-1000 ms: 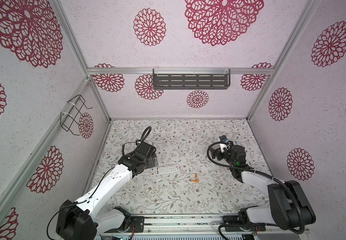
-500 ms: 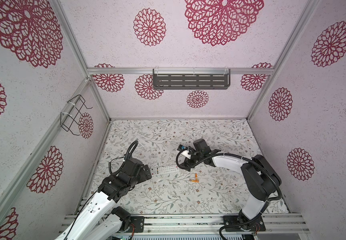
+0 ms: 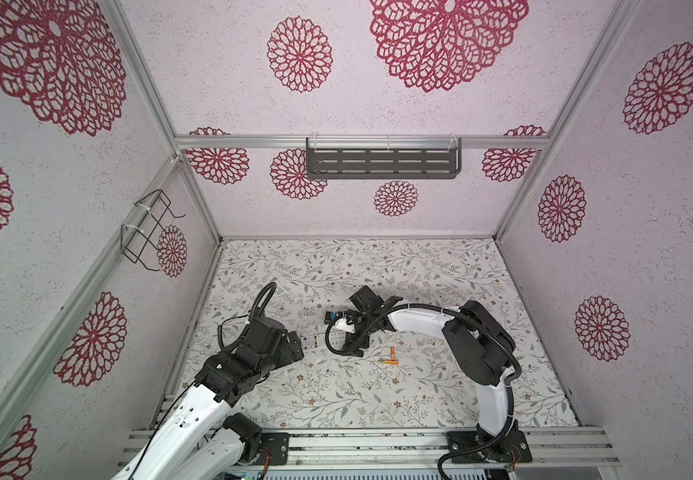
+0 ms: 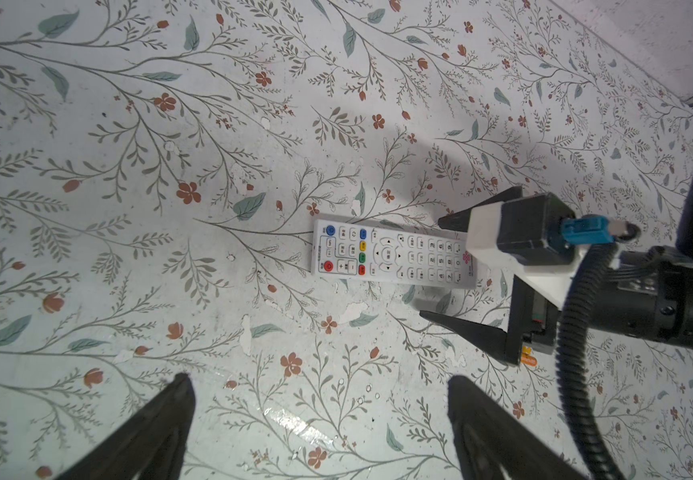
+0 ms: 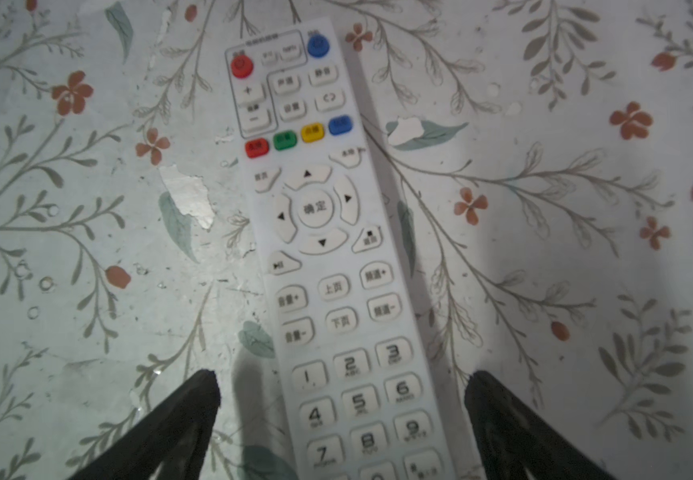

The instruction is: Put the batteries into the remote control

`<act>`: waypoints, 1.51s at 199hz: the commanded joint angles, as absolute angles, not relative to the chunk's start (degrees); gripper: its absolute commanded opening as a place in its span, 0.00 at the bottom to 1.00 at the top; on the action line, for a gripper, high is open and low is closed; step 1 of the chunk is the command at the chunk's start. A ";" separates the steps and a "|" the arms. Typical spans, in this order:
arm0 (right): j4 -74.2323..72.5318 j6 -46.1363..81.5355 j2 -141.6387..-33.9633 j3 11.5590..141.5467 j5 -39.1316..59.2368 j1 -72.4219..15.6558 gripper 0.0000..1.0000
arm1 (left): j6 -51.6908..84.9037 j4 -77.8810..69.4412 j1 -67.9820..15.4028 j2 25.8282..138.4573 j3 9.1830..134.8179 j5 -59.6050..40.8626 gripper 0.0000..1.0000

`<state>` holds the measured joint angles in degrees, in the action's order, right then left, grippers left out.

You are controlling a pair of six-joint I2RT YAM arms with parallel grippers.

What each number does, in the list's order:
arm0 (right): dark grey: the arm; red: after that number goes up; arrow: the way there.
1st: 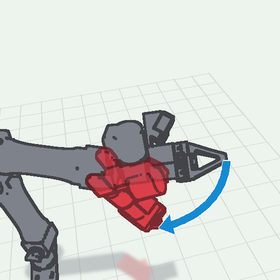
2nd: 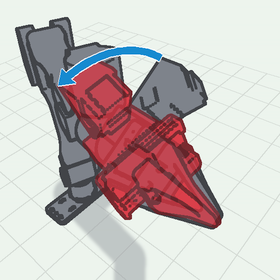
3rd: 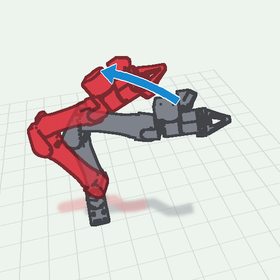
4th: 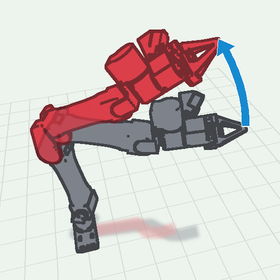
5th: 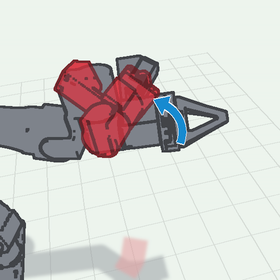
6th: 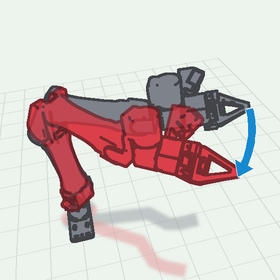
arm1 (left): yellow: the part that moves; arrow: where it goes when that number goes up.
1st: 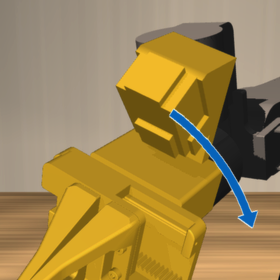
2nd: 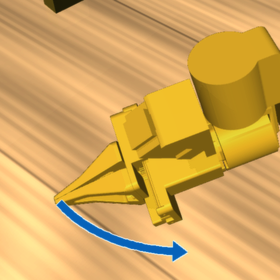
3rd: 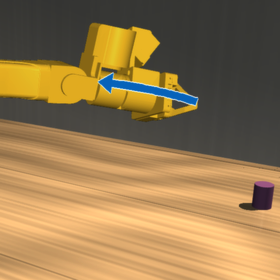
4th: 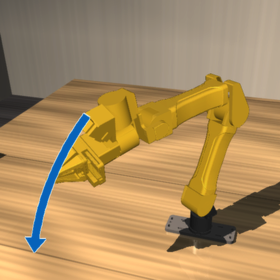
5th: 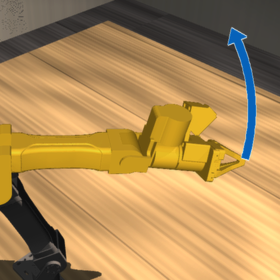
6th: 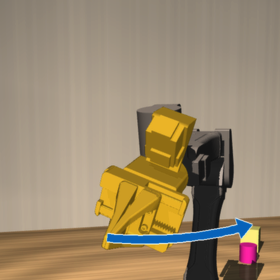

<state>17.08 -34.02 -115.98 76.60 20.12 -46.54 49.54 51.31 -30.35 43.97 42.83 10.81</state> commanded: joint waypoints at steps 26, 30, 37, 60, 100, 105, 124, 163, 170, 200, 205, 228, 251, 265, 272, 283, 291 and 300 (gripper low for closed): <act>22.50 -35.65 -117.20 79.15 15.52 -48.16 0.77 | 48.85 49.93 -30.12 44.11 42.45 11.66 0.97; 22.31 -35.46 -117.17 78.88 14.87 -48.39 0.74 | 48.78 49.80 -30.10 44.20 42.37 11.63 0.97; 22.01 -35.01 -117.20 78.33 13.90 -48.64 0.70 | 48.55 49.35 -30.03 44.45 42.20 11.66 0.97; 21.01 -32.92 -116.90 76.79 12.33 -48.76 0.49 | 47.33 47.49 -29.76 45.31 41.76 11.45 0.97; 18.30 -27.01 -114.57 73.30 13.12 -48.48 0.34 | 43.08 39.12 -29.71 45.62 38.84 7.66 0.97; 17.91 -25.54 -114.05 72.85 14.00 -48.24 0.34 | 42.70 38.35 -29.71 45.49 38.48 7.43 0.97; 14.73 -19.30 -110.51 70.50 18.33 -47.05 0.31 | 40.85 34.82 -29.73 44.14 37.15 5.80 0.97; 4.84 -4.29 -100.06 62.88 22.57 -45.11 0.30 | 39.02 23.39 -29.83 40.03 32.83 -1.88 0.97; 4.58 -2.32 -98.64 62.20 22.56 -44.77 0.30 | 38.95 21.63 -29.76 39.61 32.02 -2.69 0.97; 3.63 3.70 -93.14 59.15 26.94 -43.58 0.31 | 38.81 14.98 -29.85 40.66 29.91 -8.26 0.97; 3.60 4.63 -92.31 58.88 27.95 -43.31 0.31 | 38.87 13.25 -29.86 41.06 29.61 -9.70 0.97; 2.80 9.98 -88.54 57.33 31.85 -41.73 0.31 | 38.37 5.43 -29.97 42.29 28.61 -15.04 0.97; -1.26 16.61 -83.89 55.18 38.05 -39.31 0.31 | 36.26 2.30 -30.11 42.45 29.58 -18.53 0.97; -4.75 21.46 -81.15 54.09 42.56 -37.32 0.31 | 36.09 -1.29 -30.08 42.36 28.96 -21.38 0.97; -6.21 23.59 -80.01 53.88 44.43 -36.57 0.31 | 36.27 -3.47 -30.04 42.49 28.54 -22.80 0.97; -8.09 26.33 -78.46 53.77 47.29 -35.80 0.31 | 36.30 -5.91 -30.06 42.88 28.30 -24.62 0.97; -9.29 27.87 -77.62 54.00 49.65 -35.68 0.31 | 35.96 -7.73 -30.05 43.35 28.30 -25.86 0.97; -10.35 29.36 -76.97 54.29 51.94 -35.68 0.31 | 35.55 -9.48 -30.06 44.00 28.58 -26.88 0.97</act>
